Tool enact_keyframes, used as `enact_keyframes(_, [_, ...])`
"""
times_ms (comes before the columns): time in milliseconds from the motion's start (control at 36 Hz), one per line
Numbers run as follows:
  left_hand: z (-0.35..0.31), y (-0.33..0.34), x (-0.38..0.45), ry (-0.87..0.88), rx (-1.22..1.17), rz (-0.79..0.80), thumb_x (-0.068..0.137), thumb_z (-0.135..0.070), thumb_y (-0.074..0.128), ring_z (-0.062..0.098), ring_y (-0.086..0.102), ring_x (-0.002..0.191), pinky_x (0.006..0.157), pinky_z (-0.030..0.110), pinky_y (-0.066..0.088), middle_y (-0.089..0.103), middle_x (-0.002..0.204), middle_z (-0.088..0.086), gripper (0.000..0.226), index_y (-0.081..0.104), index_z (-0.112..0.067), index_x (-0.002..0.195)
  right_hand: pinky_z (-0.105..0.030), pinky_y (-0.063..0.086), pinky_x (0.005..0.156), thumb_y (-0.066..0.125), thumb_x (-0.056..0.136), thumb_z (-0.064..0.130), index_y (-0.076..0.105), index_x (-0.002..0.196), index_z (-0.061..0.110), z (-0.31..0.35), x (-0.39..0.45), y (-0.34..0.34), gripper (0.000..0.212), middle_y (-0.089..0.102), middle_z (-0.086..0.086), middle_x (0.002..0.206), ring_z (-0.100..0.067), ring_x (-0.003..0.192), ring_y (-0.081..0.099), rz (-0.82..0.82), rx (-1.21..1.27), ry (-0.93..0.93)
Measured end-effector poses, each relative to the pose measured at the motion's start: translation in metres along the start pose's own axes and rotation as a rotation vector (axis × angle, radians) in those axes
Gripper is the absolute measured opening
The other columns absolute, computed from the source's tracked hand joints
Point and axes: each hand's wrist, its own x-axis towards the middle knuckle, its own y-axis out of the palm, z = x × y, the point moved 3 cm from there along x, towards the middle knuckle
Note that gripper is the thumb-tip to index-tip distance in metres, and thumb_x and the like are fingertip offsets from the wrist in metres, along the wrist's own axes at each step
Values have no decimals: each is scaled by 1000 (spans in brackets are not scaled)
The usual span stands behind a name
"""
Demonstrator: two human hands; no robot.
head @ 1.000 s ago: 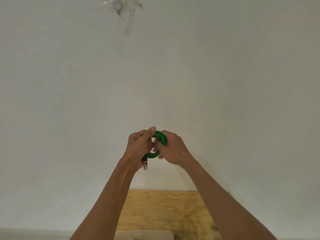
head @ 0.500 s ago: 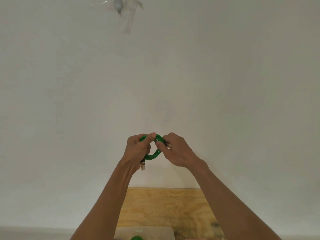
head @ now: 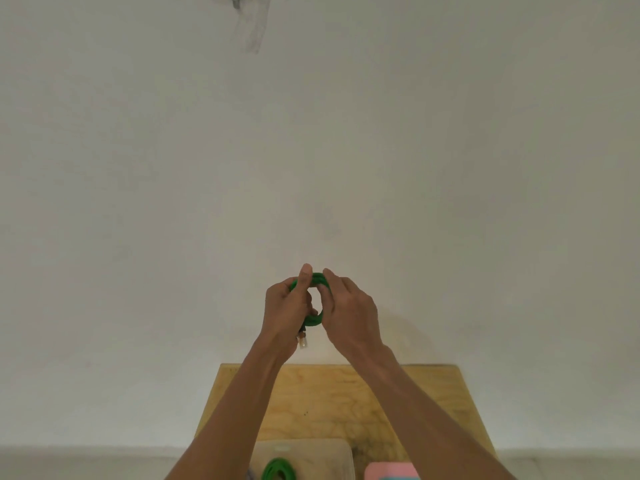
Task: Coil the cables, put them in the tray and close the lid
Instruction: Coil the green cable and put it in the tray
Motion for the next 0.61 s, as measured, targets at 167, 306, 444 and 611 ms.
enact_keyframes(167, [14, -11, -5, -51, -80, -49, 103, -38, 48, 15, 32, 45, 55, 31, 41, 34, 51, -2, 44, 71, -6, 82, -35, 58, 55, 40, 98, 32, 68, 119, 1, 8, -13, 10, 47, 75, -9, 92, -25, 70, 71, -24, 67, 59])
enact_keyframes(306, [32, -31, -8, -128, -125, -21, 103, -38, 48, 18, 38, 50, 60, 36, 44, 42, 57, 5, 46, 70, 0, 90, -25, 53, 64, 55, 100, 14, 69, 115, 3, 15, -30, 22, 23, 66, 7, 93, 0, 71, 58, 24, 154, 152])
enact_keyframes(444, [52, -56, -14, -186, -102, -13, 103, -41, 46, 21, 53, 54, 62, 36, 48, 56, 64, 9, 47, 69, -3, 87, -33, 59, 65, 65, 93, 2, 73, 109, 2, 28, -53, 40, 18, 72, -9, 96, -18, 75, 67, 20, 123, 99])
enact_keyframes(611, [77, -99, -20, -218, -15, 2, 104, -45, 42, 25, 66, 69, 72, 39, 57, 69, 74, 12, 51, 72, -5, 94, -22, 56, 73, 72, 86, -3, 75, 103, -2, 37, -81, 57, 18, 75, -13, 94, -22, 78, 71, 18, 137, 133])
